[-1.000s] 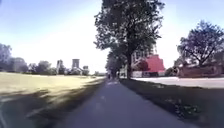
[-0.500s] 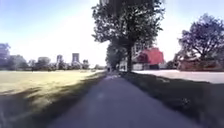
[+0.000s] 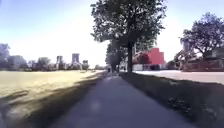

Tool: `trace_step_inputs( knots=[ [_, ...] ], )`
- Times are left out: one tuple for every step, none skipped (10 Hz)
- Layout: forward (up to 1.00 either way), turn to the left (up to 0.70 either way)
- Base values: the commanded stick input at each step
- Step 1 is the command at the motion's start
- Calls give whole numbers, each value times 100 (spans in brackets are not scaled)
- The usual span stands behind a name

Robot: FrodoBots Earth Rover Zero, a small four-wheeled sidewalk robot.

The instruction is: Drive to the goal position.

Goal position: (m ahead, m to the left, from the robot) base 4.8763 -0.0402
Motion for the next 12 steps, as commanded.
trace_step_inputs(
  knots=[
    [100,0],
    [100,0],
    [100,0],
    [100,0],
    [100,0],
    [100,0],
    [100,0],
    [100,0],
    [100,0],
    [100,0],
    [100,0],
    [100,0]
  ],
)
